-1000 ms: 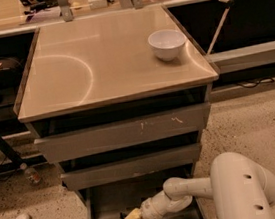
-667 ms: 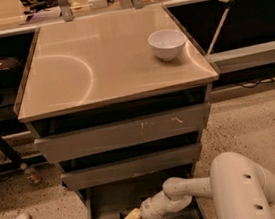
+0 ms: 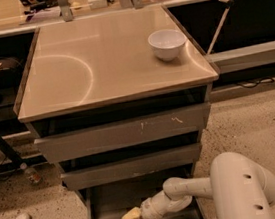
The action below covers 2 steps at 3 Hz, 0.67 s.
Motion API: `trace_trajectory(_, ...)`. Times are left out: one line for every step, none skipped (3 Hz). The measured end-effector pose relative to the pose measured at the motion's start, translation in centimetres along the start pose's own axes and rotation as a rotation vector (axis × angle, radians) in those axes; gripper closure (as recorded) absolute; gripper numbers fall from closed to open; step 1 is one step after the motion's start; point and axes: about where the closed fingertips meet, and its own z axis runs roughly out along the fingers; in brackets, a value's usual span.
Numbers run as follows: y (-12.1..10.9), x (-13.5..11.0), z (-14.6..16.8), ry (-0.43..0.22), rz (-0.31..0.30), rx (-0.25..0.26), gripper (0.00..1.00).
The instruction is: Place rxbar chocolate into bottom drawer
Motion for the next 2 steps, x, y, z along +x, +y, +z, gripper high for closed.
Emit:
trace_trajectory(0.00, 0.00, 0.00, 0.000, 0.000, 0.000, 0.00)
trace_trajectory(0.00, 0.00, 0.00, 0.000, 0.000, 0.000, 0.00)
